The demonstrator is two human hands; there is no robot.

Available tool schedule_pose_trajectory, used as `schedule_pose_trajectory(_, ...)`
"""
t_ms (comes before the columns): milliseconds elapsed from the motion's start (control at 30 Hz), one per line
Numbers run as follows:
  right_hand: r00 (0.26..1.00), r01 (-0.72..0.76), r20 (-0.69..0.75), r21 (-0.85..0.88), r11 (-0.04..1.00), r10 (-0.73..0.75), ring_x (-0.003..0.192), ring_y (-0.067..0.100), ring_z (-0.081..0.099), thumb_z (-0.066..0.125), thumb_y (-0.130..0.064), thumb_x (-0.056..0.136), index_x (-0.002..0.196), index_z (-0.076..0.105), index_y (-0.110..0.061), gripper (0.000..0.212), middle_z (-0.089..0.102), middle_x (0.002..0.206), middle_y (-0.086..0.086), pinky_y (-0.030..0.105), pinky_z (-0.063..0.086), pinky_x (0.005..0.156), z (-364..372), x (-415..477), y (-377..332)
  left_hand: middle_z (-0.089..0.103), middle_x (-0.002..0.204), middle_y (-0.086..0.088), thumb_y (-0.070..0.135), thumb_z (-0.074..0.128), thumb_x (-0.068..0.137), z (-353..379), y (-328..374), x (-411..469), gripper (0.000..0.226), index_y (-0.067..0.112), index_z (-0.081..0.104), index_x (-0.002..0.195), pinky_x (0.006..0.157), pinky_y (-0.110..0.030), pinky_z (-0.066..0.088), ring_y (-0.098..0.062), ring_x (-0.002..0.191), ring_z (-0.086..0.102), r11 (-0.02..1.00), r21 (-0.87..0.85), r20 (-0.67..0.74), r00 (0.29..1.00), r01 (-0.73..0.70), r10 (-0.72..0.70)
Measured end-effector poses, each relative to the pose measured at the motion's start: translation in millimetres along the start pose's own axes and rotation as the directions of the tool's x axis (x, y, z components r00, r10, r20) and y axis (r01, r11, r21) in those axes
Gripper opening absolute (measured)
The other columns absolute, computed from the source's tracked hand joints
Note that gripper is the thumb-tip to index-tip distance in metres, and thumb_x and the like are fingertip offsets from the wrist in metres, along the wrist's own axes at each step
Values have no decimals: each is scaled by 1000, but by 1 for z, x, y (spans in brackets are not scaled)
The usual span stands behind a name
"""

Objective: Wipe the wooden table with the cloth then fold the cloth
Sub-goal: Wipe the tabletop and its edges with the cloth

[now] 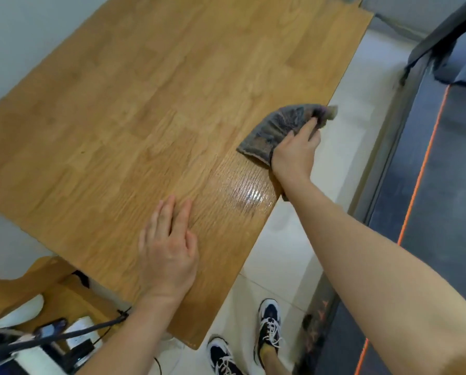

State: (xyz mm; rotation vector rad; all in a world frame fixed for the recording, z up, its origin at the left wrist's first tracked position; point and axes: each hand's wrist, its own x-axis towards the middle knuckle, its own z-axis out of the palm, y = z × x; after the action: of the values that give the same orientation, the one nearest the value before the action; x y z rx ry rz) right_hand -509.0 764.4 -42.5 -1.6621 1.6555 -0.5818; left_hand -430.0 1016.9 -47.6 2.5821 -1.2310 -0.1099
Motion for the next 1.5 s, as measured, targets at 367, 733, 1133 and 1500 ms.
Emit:
schedule_pose_trajectory(367, 961, 96, 265, -59, 994, -77, 144, 43, 11, 31, -26, 104, 152, 1, 3, 63, -2, 156, 32, 41, 23, 117, 5, -129, 27, 42, 148, -5, 26, 35, 92, -6, 3, 2, 49, 21, 48, 139, 104, -48, 35, -23, 139, 33, 999, 17, 42, 998, 45, -46)
schedule_pose_trajectory(733, 1000, 24, 23, -161, 987, -21, 139, 44, 27, 28, -28, 105, 153, 2, -1, 61, 6, 156, 29, 46, 32, 111, -10, 84, -10, 51, 131, -15, 18, 48, 89, 12, 81, 73, 42, 17, 56, 130, 95, -54, 45, -35, 120, 49, 993, -114, 21, 999, 43, -41)
schedule_pose_trajectory(1133, 999, 38, -24, -214, 976, -44, 131, 46, 38, 27, -28, 104, 153, 5, -4, 59, 9, 155, 30, 49, 38, 105, -28, 248, -16, 43, 144, -15, 24, 37, 92, 62, 186, 254, 45, 21, 51, 135, 113, -49, 25, -33, 136, 35, 980, -117, 21, 986, -161, 165)
schedule_pose_trajectory(1500, 949, 313, 88, -364, 877, -302, 102, 36, 54, 31, -32, 103, 106, 60, -2, 41, 59, 107, 19, 44, 43, 87, -56, 417, -30, 52, 102, -2, 17, 57, 81, 83, 244, 373, 18, 27, 61, 96, 76, -34, 28, -24, 95, 45, 962, -177, -213, 946, 208, -244)
